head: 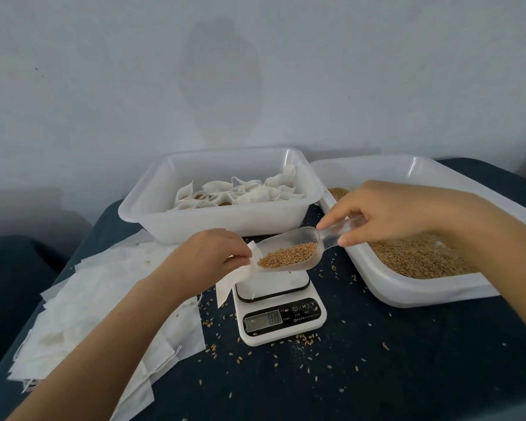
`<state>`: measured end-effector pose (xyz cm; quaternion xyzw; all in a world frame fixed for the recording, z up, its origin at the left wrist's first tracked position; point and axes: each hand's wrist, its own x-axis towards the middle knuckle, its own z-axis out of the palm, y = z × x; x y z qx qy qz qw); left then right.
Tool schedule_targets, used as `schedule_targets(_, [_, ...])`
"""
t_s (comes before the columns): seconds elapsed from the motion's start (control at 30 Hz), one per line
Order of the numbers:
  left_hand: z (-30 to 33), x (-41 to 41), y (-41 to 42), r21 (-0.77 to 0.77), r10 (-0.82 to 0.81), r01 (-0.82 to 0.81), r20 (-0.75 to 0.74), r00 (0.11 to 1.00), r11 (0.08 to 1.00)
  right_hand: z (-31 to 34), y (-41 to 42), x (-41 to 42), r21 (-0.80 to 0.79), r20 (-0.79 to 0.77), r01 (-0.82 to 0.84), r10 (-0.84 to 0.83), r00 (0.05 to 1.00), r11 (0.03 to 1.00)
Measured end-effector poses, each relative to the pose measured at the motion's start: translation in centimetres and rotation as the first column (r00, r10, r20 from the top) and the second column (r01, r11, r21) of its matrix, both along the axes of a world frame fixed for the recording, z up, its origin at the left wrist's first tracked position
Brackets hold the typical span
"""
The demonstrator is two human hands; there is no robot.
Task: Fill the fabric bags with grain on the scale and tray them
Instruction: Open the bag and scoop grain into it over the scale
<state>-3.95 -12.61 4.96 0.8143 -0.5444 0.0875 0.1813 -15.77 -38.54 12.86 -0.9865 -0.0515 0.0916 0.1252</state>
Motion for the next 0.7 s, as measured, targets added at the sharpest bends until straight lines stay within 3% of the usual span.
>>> schedule_targets(0.7, [-1.0, -0.4, 0.3, 0.020, 0.032, -0.030, -0.085, 0.996, 0.999, 2.6, 2.1, 2.6, -0.107, -0.093, -0.102, 0.093, 0.991, 0.989])
